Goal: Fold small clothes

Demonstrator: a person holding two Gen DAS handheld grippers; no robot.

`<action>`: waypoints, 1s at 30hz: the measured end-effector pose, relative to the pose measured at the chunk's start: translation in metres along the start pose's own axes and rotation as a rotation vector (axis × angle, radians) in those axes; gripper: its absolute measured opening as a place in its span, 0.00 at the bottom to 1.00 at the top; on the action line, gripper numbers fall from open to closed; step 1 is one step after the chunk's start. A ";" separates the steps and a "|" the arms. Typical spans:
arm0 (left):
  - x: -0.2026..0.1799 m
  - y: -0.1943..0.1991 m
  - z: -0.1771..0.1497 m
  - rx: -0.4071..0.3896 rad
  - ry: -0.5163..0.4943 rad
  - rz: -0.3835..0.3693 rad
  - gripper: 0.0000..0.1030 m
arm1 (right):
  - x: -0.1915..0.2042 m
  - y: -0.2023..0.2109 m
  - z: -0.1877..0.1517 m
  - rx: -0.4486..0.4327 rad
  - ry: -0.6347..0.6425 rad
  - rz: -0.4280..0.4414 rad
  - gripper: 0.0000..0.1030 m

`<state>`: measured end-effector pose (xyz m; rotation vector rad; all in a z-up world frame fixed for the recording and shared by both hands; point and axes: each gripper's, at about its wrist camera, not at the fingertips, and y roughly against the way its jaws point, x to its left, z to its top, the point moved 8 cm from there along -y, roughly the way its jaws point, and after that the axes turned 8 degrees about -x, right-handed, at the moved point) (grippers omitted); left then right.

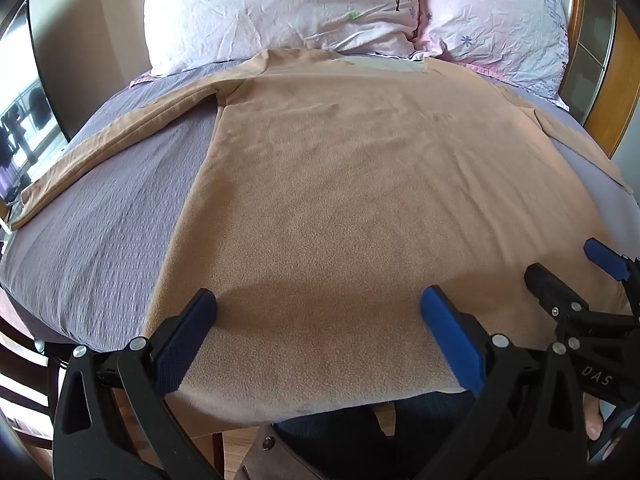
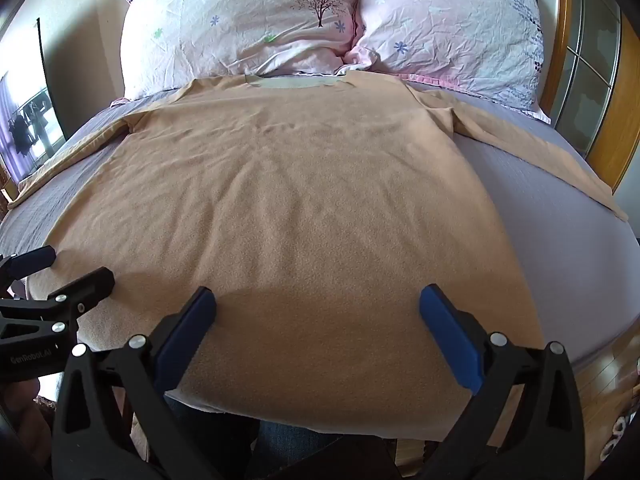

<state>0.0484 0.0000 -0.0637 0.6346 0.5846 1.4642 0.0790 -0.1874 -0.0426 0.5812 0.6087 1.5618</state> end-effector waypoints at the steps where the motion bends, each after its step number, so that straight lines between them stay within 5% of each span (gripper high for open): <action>1: 0.000 0.000 0.000 0.000 0.000 0.000 0.99 | 0.000 0.000 0.000 0.000 0.000 0.000 0.98; 30: 0.000 0.000 0.001 -0.009 0.000 0.001 0.99 | 0.000 0.000 0.000 -0.001 -0.001 0.000 0.98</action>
